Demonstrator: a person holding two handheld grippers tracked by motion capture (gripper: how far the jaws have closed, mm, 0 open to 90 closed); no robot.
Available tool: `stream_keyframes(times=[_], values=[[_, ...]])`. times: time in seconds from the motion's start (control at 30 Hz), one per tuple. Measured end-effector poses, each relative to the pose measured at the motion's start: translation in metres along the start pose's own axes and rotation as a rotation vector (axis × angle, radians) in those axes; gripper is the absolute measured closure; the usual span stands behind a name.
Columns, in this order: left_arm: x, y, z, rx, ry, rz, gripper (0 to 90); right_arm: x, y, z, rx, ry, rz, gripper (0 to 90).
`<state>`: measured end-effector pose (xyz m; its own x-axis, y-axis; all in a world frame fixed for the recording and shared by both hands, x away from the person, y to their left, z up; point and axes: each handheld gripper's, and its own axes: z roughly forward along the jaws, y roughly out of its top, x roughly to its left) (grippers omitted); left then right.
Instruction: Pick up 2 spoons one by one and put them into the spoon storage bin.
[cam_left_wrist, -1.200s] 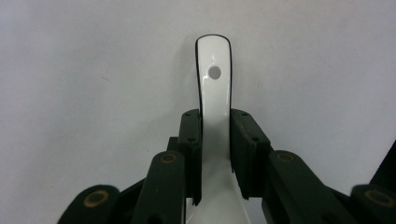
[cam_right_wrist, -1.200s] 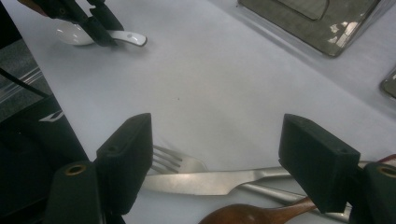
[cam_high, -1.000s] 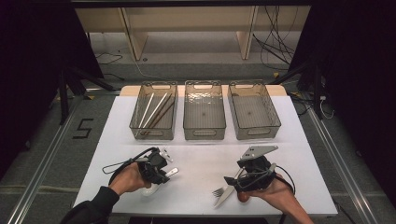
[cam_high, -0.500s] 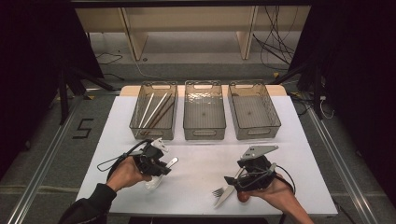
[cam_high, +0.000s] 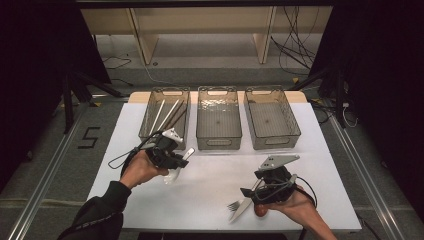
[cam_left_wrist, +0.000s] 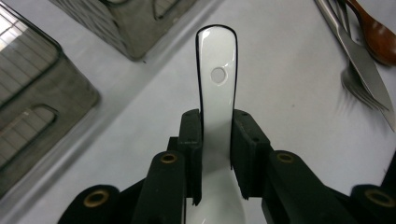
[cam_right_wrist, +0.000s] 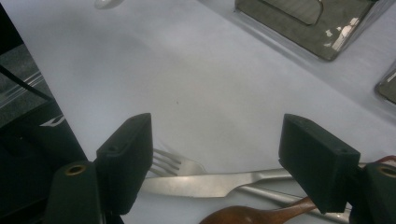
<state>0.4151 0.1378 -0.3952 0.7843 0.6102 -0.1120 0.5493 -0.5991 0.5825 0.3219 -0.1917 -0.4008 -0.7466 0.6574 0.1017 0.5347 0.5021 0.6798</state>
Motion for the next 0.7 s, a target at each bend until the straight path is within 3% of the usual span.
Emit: stream_keyframes(times=[0.7], values=[[0.025,0.085,0.008,-0.07,0.042,-0.029,74.5,0.0,0.0,0.0,0.002,0.004,-0.002,26.9]])
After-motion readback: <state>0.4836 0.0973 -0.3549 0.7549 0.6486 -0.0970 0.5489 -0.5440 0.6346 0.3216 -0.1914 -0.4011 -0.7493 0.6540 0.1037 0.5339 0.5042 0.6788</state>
